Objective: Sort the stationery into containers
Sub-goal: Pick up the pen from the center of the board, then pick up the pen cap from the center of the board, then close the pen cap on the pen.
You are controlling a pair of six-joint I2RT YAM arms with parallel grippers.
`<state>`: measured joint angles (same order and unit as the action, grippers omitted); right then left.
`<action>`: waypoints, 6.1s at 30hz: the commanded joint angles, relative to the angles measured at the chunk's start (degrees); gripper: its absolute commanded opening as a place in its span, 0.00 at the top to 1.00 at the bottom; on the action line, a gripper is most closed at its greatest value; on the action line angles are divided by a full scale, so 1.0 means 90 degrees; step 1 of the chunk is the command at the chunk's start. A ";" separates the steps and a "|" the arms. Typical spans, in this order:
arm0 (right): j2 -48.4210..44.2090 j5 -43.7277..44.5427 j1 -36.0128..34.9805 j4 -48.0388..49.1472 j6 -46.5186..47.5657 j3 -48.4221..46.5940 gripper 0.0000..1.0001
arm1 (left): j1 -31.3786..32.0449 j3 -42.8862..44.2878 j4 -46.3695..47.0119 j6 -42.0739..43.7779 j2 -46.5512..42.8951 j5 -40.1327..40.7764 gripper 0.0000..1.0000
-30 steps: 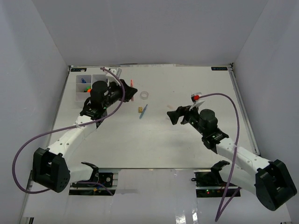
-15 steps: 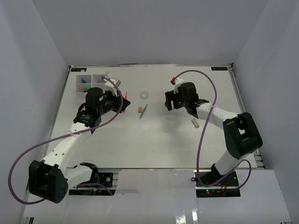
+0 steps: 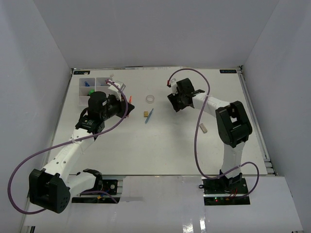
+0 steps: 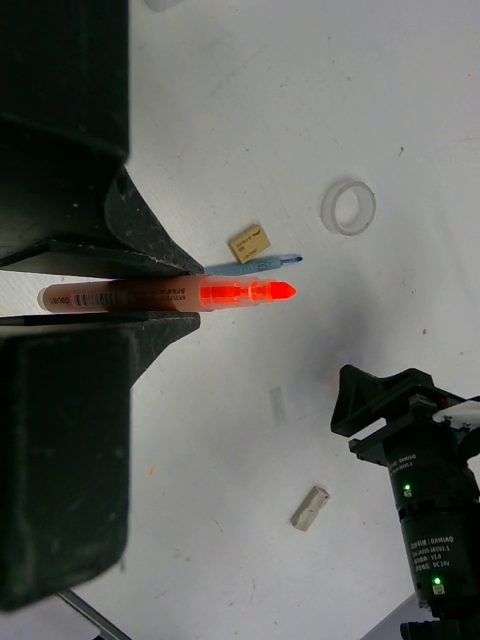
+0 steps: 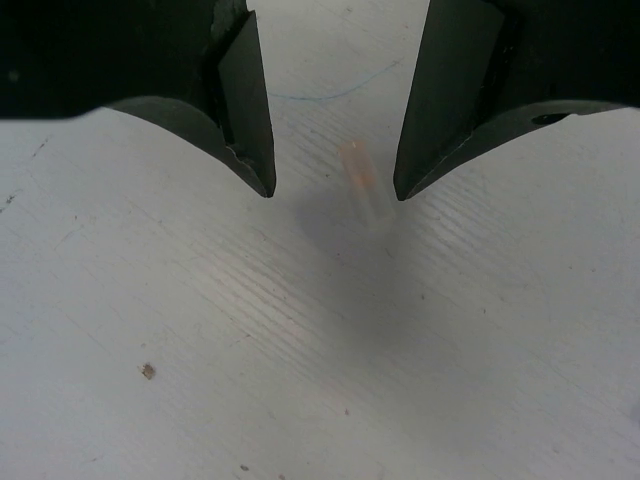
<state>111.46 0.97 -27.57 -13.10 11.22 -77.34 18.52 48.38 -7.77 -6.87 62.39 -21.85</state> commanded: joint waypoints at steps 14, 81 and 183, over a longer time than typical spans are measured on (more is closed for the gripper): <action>0.0867 0.0429 -0.0315 -0.1181 0.0628 -0.1006 0.54 | -0.0027 0.0005 -0.0045 0.0109 -0.0204 -0.0033 1.00; -0.3322 -0.2237 -0.2415 0.7784 -0.3523 0.2451 0.92 | -0.0017 -0.1059 0.2231 -0.0252 -0.1073 -0.2914 0.99; -0.3567 -0.1075 -0.2610 0.2687 -0.2097 -0.0019 0.33 | -0.0017 -0.0893 0.3559 -0.0408 -0.0585 -0.2709 1.00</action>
<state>77.62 -9.85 -50.26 13.23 -8.29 -74.11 18.50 38.33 25.58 -11.94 57.91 -46.92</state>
